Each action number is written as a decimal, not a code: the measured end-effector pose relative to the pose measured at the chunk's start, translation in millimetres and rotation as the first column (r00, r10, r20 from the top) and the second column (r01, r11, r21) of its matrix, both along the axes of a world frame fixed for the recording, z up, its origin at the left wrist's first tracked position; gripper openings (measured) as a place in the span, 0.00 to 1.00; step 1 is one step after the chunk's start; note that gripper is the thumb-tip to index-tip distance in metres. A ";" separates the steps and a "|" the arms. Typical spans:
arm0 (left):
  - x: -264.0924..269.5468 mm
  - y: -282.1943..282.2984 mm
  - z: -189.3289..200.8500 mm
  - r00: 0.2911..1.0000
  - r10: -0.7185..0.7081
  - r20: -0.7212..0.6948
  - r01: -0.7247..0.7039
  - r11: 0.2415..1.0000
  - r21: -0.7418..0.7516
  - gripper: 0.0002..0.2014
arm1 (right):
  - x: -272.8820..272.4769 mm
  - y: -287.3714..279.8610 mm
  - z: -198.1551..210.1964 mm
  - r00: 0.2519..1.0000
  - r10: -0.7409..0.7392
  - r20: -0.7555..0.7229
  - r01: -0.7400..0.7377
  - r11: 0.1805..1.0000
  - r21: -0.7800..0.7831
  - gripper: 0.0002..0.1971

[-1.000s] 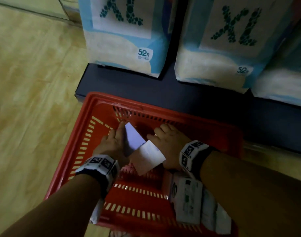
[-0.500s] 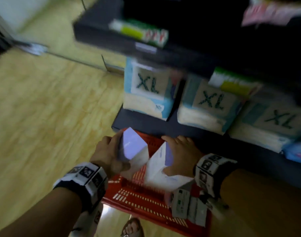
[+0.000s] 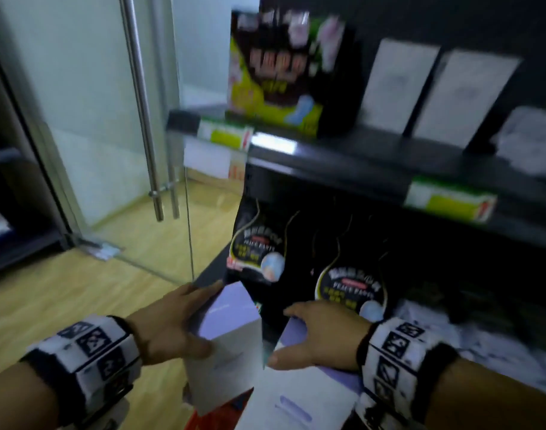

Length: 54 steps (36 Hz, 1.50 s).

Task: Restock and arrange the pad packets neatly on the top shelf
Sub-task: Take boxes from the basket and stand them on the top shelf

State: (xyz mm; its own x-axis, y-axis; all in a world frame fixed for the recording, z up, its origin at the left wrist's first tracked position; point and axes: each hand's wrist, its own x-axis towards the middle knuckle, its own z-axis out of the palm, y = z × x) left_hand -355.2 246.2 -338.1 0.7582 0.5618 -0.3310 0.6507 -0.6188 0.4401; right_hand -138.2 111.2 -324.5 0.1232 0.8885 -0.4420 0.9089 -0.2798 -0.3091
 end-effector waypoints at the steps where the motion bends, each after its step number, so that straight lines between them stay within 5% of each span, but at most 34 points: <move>1: 1.9 -3.2 22.5 1.000 -0.023 0.020 0.023 1.000 0.009 0.54 | 3.5 -7.3 27.1 1.000 -0.002 0.017 0.001 1.000 0.029 0.51; 10: 31.2 -40.7 198.4 0.957 -0.231 0.174 0.182 0.949 0.257 0.50 | 31.8 -77.4 224.7 0.985 -0.060 0.159 0.030 0.982 0.189 0.50; 17: 65.7 -47.3 308.6 0.915 -0.350 0.198 0.261 0.891 0.371 0.45 | 47.4 -107.4 318.0 0.957 -0.242 0.160 0.167 0.910 0.380 0.50; 24: 122.8 -29.1 384.9 0.851 -0.470 0.235 0.296 0.799 0.524 0.36 | 74.2 -113.8 389.8 0.843 -0.491 0.219 0.283 0.751 0.597 0.60; 29: 167.4 -17.8 396.7 0.828 -0.513 0.225 0.322 0.764 0.559 0.35 | 99.5 -112.6 395.1 0.761 -0.618 0.198 0.355 0.651 0.671 0.56; 34: 208.9 -13.5 380.5 0.846 -0.501 0.184 0.339 0.770 0.540 0.38 | 129.5 -95.8 377.9 0.718 -0.639 0.278 0.370 0.688 0.624 0.52; 48: 285.2 1.0 372.5 0.949 -0.274 0.156 0.200 0.905 0.374 0.44 | 214.9 -30.2 358.1 0.769 -0.461 0.443 0.262 0.859 0.440 0.54; 54: 305.6 6.4 368.3 0.976 -0.198 0.091 0.156 0.927 0.341 0.41 | 238.5 -5.1 357.4 0.870 -0.371 0.325 0.234 0.890 0.390 0.55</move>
